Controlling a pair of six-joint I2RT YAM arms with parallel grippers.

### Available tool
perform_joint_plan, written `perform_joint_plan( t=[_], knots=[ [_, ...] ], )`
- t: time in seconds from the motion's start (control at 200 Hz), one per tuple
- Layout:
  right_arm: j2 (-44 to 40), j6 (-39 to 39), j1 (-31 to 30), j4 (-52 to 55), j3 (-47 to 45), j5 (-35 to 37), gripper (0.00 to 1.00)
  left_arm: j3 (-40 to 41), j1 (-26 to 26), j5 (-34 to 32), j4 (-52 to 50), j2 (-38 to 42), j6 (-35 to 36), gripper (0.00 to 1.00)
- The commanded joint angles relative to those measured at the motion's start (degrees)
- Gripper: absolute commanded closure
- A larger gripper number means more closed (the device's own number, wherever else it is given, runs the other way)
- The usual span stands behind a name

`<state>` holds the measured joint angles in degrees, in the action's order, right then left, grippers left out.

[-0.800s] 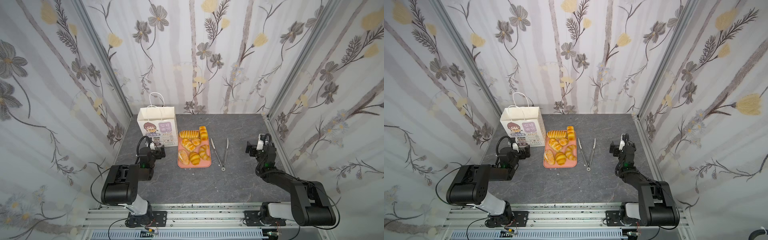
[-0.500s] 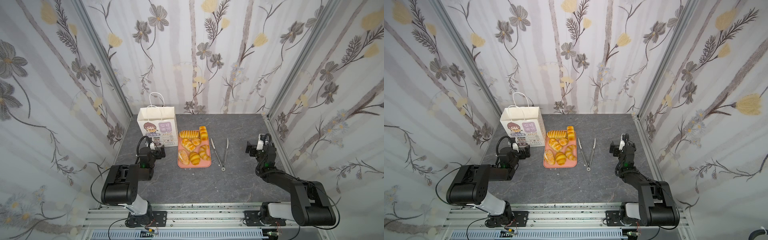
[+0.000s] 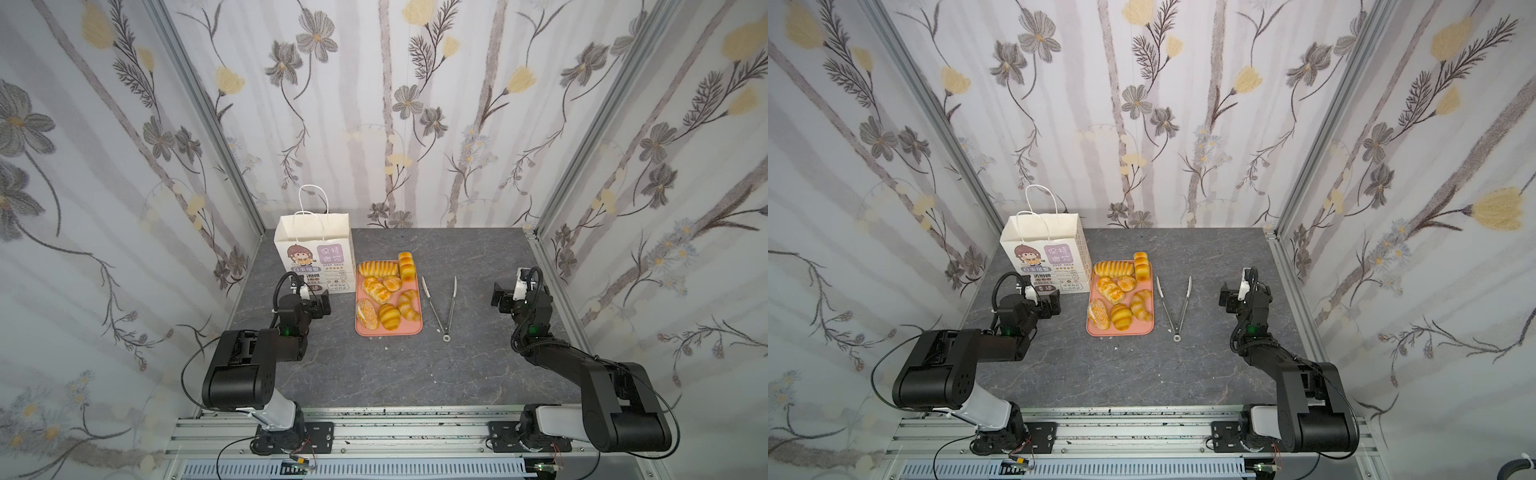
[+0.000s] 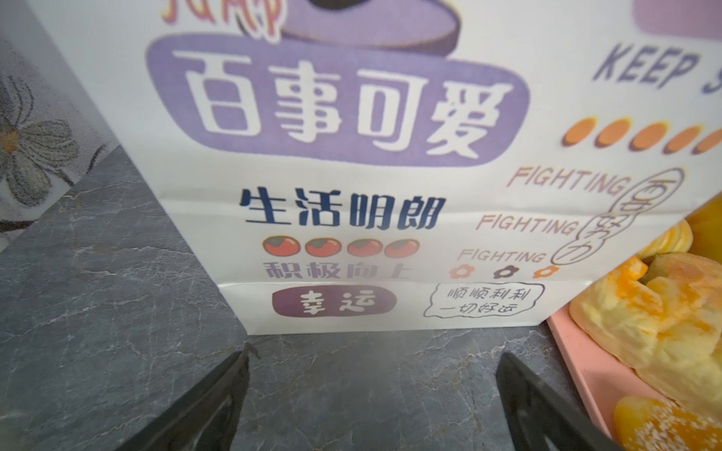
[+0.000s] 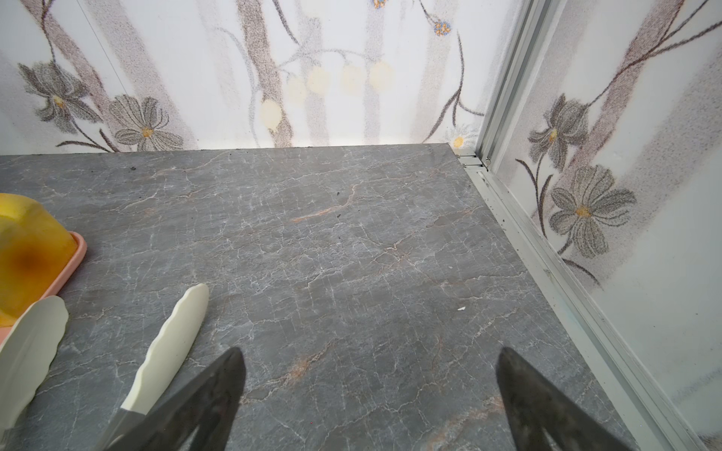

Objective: Pack bread into a paper bag
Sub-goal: Pick up the clamp from the center of the board.

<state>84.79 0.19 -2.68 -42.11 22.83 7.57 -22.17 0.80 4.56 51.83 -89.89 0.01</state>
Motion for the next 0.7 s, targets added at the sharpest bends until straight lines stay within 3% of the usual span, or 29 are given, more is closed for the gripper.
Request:
perform_joint_plan(
  t=[0.0, 0.25, 0.355, 0.455, 0.565, 0.64, 0.694],
  knots=[
    [0.0, -0.6, 0.0, -1.9, 0.3, -0.7, 0.0, -0.2, 0.0, 0.1, 0.1, 0.0, 0.3, 0.0],
    [0.0, -0.6, 0.0, -1.8, 0.3, -0.6, 0.0, -0.4, 0.2, 0.2, -0.2, 0.0, 0.3, 0.0],
    [-0.2, -0.6, 0.1, -2.0, 0.1, -1.1, 0.0, -1.2, -0.4, -6.2, -2.5, 1.6, -1.2, 0.0],
    [-2.3, -1.3, 0.1, 0.9, 1.1, -2.9, 0.0, -4.9, -1.4, -14.4, -14.7, 9.2, -2.8, 0.0],
    [-7.4, -0.3, 0.1, 15.9, 7.0, -1.9, 0.0, -12.6, -1.7, -16.3, -35.6, 20.9, -8.1, 0.0],
    [-12.5, -0.9, 0.1, 23.4, 9.9, -6.2, 0.0, -19.3, -1.7, -19.4, -49.4, 26.8, -15.9, 0.0],
    [-16.4, 0.0, 0.1, 27.0, 11.6, -8.1, 0.0, -23.7, -1.7, -17.6, -57.0, 29.9, -17.5, 0.0]
  ],
)
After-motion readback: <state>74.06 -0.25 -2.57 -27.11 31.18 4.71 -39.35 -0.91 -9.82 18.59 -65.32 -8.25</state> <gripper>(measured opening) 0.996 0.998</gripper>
